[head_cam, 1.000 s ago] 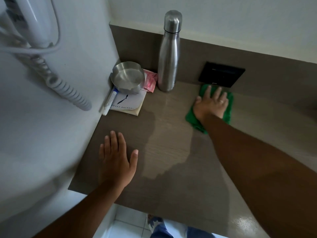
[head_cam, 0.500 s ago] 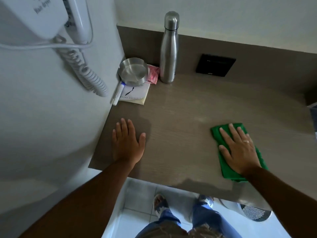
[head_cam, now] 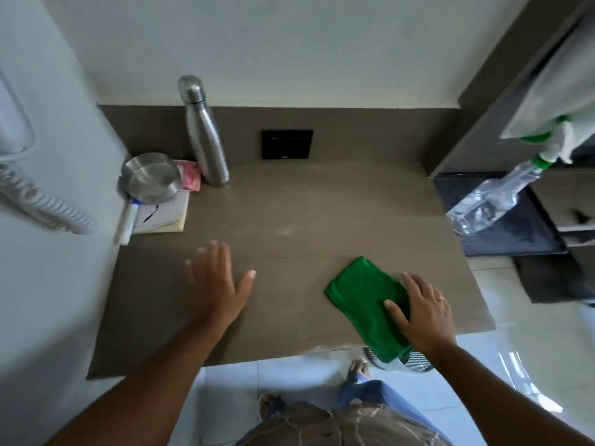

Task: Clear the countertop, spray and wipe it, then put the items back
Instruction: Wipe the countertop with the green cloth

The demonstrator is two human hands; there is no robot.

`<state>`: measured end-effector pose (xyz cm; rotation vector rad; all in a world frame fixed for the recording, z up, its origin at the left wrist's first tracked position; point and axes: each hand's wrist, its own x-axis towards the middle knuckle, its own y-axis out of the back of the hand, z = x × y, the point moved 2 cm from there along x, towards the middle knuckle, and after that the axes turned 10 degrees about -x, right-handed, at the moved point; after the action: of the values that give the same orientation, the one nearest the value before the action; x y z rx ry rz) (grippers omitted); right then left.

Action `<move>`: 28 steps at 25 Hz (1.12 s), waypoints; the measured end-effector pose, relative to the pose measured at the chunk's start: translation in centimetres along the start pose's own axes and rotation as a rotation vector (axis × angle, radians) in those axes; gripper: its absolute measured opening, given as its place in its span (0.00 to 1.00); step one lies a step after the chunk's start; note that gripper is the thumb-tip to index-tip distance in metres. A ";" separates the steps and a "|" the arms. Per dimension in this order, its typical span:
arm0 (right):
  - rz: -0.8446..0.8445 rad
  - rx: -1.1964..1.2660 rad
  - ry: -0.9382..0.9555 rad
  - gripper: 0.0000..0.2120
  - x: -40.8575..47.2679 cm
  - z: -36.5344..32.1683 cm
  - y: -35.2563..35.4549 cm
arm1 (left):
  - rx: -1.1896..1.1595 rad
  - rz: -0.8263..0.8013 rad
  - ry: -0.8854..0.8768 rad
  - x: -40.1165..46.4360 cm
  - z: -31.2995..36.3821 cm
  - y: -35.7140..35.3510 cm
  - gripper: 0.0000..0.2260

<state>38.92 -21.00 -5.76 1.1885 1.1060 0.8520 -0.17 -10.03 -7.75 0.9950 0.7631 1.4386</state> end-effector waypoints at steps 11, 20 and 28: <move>-0.828 0.682 -0.004 0.19 2.9 7.6 2.8 | -0.247 -0.828 0.189 3.4 23.8 -8.3 0.13; -0.696 2.020 -0.323 0.16 7.5 29.6 2.6 | -1.451 -1.071 0.949 2.0 44.0 -14.2 0.11; -0.390 0.994 -0.444 0.10 22.4 44.8 4.3 | -1.389 -0.744 1.040 3.3 57.7 -26.4 0.06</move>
<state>88.22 -11.33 -5.52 1.7560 1.3468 -0.3381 63.35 -8.87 -6.29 -1.0785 0.4979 1.2762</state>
